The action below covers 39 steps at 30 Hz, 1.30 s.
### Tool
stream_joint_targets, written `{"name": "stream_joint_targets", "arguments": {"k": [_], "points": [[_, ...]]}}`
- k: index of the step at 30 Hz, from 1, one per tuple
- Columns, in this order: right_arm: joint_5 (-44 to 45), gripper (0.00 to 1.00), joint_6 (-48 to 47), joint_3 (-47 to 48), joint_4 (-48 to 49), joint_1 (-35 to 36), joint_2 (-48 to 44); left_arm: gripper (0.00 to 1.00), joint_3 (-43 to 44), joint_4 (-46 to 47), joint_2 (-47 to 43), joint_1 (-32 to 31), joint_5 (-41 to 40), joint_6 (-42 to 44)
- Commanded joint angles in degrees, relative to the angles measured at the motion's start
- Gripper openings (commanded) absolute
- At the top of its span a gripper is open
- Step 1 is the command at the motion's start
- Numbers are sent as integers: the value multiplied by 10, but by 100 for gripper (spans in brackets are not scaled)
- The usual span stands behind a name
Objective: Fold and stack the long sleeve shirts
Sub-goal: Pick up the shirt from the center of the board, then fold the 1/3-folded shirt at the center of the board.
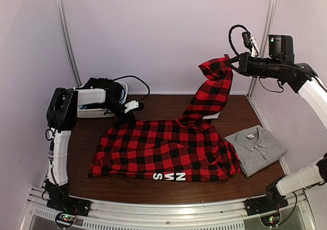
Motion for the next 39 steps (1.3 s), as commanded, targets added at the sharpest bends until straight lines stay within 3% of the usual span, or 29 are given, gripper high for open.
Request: {"name": "stream_joint_targets", "arguments": {"k": [1,6,11,16,26,30,39], "points": [[24,0,-4,-18,-10,-6,-19,26,15,-12,3,6,19,-1],[25,0,-4,-29,-10,-7,-23,0,16,-12,-9,6,19,-11],[29,0,-1,-40,-15,-7,-29,0,-5,-12,-65,-1,1,-44],[17,0,-3,-51,-39,-7,-36,0,-73,-12,-149,-27,-74,-84],[-20,0,17,-88,-107,-5,-104,0,-307,88,-310,-102,-203,-163],[-29,0,42,-120,-122,-3,-148,0,-365,123,-341,-121,-246,-180],[-23,0,87,-142,-185,4,-219,0,-397,114,-358,-150,-301,-179]]}}
